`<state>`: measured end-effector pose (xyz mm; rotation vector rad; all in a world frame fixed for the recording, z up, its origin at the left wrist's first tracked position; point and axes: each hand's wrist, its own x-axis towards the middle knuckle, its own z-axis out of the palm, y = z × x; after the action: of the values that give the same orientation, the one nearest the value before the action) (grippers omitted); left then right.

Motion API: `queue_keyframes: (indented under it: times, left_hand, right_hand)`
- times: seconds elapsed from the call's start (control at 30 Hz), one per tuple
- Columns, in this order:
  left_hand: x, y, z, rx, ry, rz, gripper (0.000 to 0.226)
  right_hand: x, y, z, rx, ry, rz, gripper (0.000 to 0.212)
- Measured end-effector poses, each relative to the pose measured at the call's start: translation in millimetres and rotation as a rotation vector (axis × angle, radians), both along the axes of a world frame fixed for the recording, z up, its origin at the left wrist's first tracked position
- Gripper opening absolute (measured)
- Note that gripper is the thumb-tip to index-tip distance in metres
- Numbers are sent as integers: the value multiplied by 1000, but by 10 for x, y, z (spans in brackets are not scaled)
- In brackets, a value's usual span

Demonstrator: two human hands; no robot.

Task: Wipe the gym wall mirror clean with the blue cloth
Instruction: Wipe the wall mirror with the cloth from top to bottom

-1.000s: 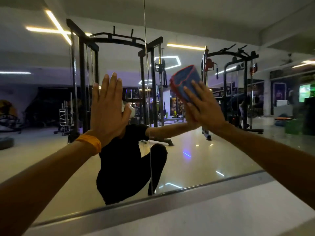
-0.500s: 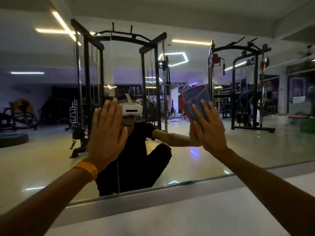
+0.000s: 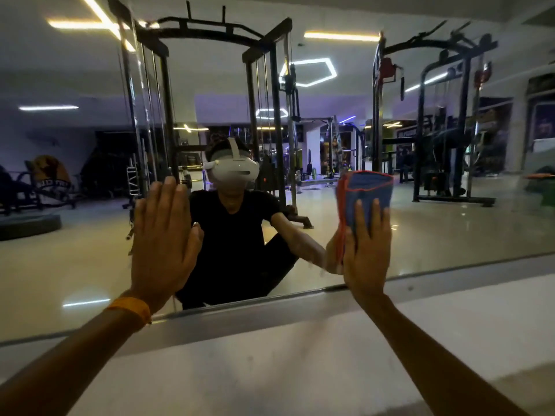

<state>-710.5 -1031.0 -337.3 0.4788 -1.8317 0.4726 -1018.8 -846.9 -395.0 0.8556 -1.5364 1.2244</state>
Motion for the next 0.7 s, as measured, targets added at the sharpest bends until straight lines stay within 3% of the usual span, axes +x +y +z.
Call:
queue_keyframes:
  times: [0.07, 0.1, 0.23, 0.3, 0.43, 0.5, 0.7]
  left_hand:
    - [48, 31, -172, 0, -43, 21, 72]
    - [61, 34, -258, -5, -66, 34, 71]
    - [71, 19, -455, 3, -88, 57, 71]
    - [72, 16, -512, -5, -99, 54, 72]
    - [138, 26, -602, 0, -130, 30, 71]
    - [152, 62, -672, 14, -134, 23, 71]
    - [168, 27, -694, -19, -155, 59, 73]
  right_hand:
    - [156, -39, -170, -53, -109, 48, 55]
    - [290, -75, -341, 44, -51, 103, 55]
    - [371, 63, -793, 576, 525, 150, 53]
    - [98, 197, -704, 582, 557, 101, 52]
    - [-143, 470, -715, 455, 270, 98, 52]
    - [62, 372, -775, 436, 245, 145, 52]
    - [955, -363, -562, 649, 610, 246, 55]
